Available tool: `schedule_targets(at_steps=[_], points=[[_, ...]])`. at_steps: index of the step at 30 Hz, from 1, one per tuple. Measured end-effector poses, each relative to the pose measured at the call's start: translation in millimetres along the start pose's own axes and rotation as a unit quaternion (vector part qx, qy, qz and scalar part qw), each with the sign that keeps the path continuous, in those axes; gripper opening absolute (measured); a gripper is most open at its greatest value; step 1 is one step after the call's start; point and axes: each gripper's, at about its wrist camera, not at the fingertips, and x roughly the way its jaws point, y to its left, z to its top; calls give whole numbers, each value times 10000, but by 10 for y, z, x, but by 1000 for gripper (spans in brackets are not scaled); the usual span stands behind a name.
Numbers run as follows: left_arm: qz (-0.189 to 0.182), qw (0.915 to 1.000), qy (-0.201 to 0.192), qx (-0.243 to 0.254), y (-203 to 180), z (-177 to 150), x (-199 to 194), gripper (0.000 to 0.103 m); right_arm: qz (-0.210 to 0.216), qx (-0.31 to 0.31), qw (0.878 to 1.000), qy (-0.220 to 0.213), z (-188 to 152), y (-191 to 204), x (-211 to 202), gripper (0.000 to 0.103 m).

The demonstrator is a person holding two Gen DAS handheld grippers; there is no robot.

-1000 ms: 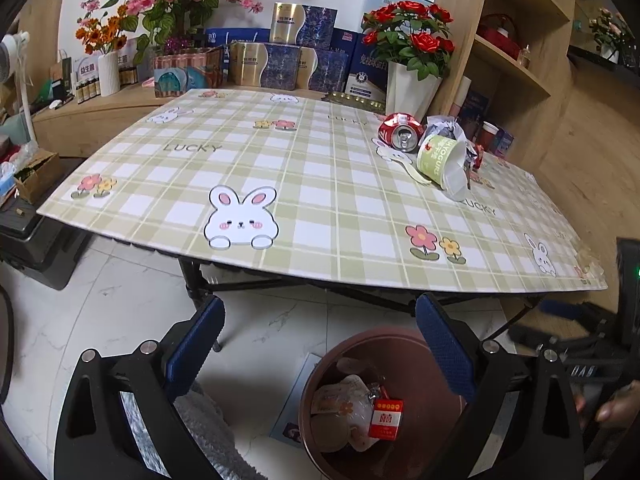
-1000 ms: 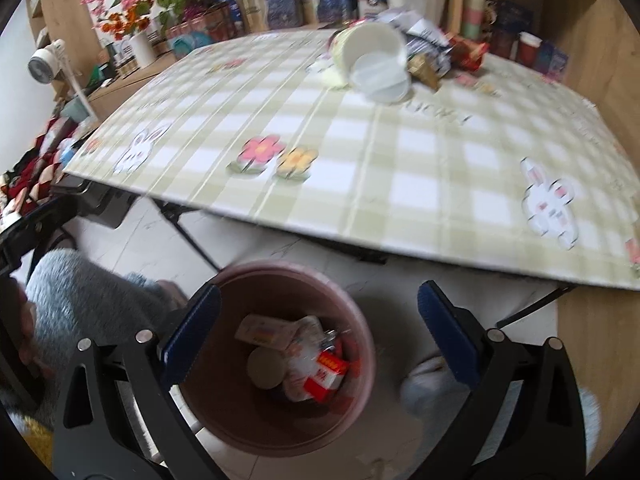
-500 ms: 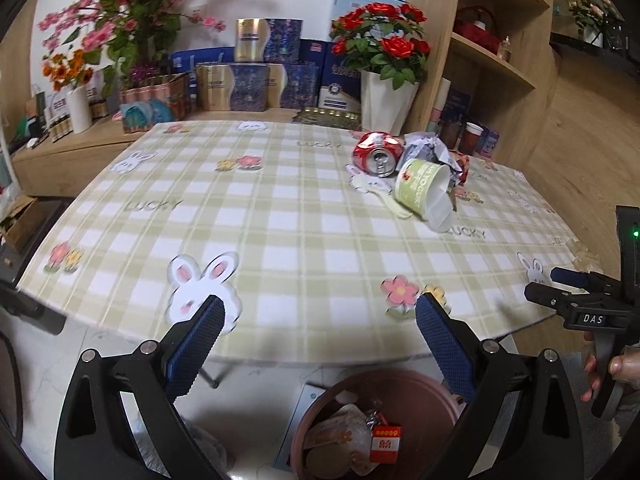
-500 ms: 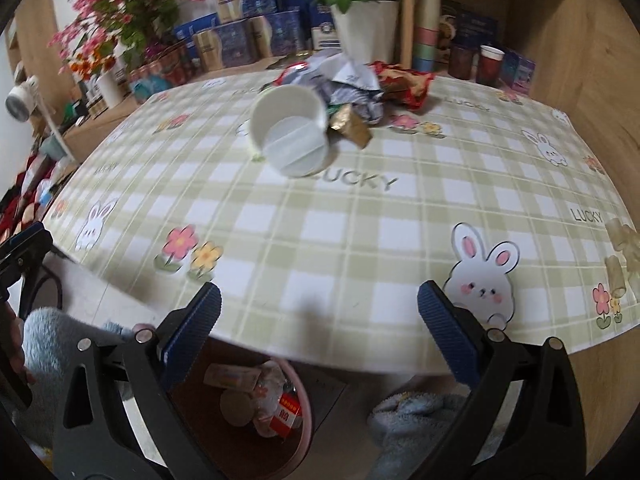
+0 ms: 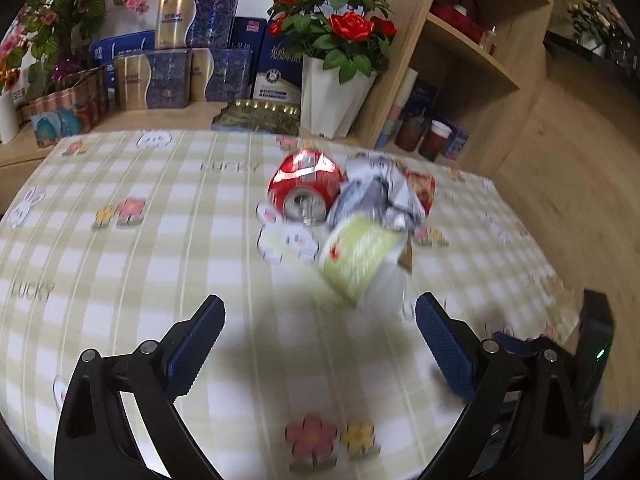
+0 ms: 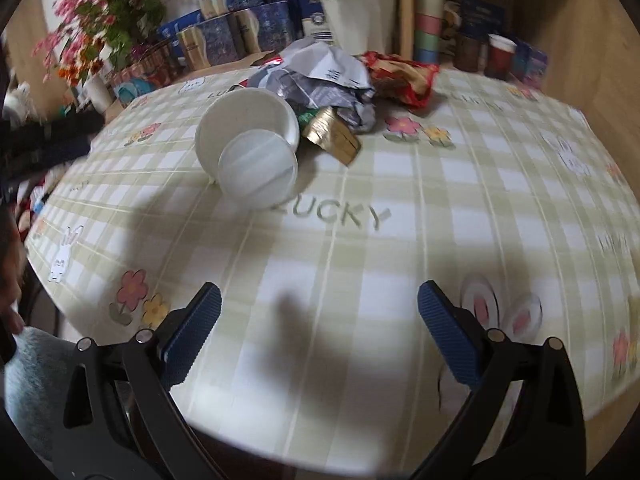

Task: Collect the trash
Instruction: 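Move the right gripper to the white round lid beside the yogurt cup, then grasp the white lid with the right gripper while the left grasps a clear wrapper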

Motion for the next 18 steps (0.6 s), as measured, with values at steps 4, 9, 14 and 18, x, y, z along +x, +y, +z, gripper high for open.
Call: schedule_targets(at_steps=[4, 9, 14, 18], points=[[93, 10000, 29, -22, 114, 127, 89, 94, 110, -550, 9984, -61, 307, 107, 263, 97], [285, 9993, 112, -221, 394, 121, 128, 94, 287, -1101, 9935, 17, 584, 312, 573, 97], [275, 9988, 187, -371, 560, 111, 166, 94, 451, -1299, 9904, 135, 723, 440, 778, 93], [46, 9992, 248, -309, 516, 127, 231, 94, 626, -1112, 9915, 251, 720, 385, 794, 66]])
